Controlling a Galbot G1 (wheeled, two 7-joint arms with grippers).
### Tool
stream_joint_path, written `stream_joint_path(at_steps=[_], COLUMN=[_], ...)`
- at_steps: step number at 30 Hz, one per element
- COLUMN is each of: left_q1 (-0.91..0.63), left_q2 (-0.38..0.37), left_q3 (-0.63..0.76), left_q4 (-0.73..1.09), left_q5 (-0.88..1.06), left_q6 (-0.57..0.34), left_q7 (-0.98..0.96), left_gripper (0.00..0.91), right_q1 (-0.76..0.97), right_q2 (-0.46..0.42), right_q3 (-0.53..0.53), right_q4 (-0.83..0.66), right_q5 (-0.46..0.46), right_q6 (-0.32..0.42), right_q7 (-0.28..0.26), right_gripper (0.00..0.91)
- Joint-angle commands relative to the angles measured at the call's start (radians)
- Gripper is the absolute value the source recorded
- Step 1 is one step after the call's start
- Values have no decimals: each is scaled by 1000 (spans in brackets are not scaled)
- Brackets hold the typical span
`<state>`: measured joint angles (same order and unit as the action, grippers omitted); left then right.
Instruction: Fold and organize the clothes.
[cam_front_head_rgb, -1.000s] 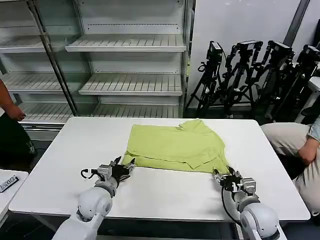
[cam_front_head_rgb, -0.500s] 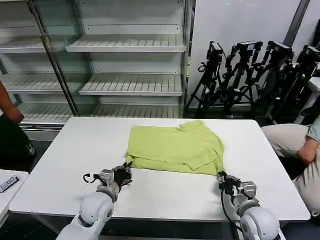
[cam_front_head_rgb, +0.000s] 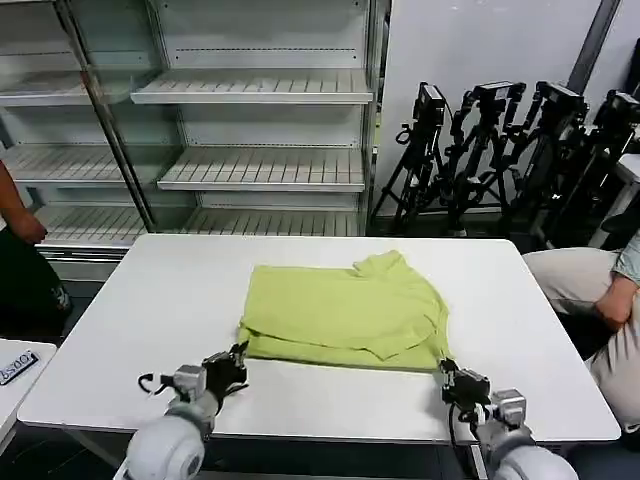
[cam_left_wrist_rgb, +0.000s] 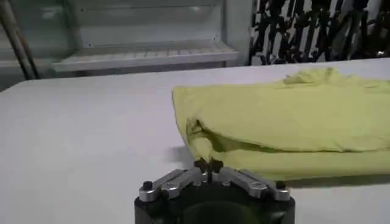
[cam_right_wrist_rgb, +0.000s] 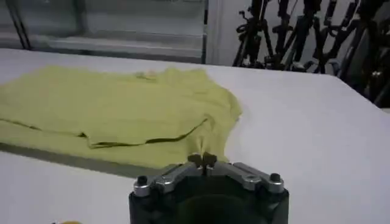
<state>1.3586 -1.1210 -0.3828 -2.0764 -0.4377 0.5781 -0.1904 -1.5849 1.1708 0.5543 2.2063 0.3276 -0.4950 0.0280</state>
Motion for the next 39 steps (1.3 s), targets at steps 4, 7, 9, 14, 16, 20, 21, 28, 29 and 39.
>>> stream_joint_path(at_steps=[4, 7, 9, 14, 16, 20, 21, 28, 29, 39], left_q1=[270, 303, 319, 313, 266, 152, 101, -186, -223, -559], left_q2=[21, 17, 16, 22, 21, 42, 47, 81, 81, 78], left_q3=[-117, -112, -116, -116, -116, -106, -99, -30, -15, 133], left_q4=[-186, -204, -215, -259, -283, -282, -270, -62, -21, 383], left_q5=[10, 29, 33, 88, 97, 92, 92, 77, 75, -67], left_q6=[-1, -1, -1, -2, -2, -2, -2, -15, -16, 0], left_q7=[17, 11, 11, 51, 37, 17, 7, 30, 35, 138], left_gripper=[10, 20, 907, 907, 907, 907, 907, 907, 907, 907], right_q1=[-203, -237, -252, -248, -238, -156, -86, 382, 446, 900], right_q2=[5, 10, 15, 15, 13, -2, -9, -15, -12, 90], right_q3=[21, 13, 12, 21, 46, 100, 104, -49, -87, -317], right_q4=[134, 151, 156, 160, 186, 236, 229, -35, -91, -613], right_q5=[-62, -70, -77, -87, -75, -18, 12, 47, 49, 117], right_q6=[49, 57, 65, 64, 56, 23, 1, -84, -85, -84], right_q7=[-9, -9, -7, -2, -5, -5, 8, 114, 128, 203], right_gripper=[0, 0, 665, 907, 907, 907, 907, 907, 907, 907])
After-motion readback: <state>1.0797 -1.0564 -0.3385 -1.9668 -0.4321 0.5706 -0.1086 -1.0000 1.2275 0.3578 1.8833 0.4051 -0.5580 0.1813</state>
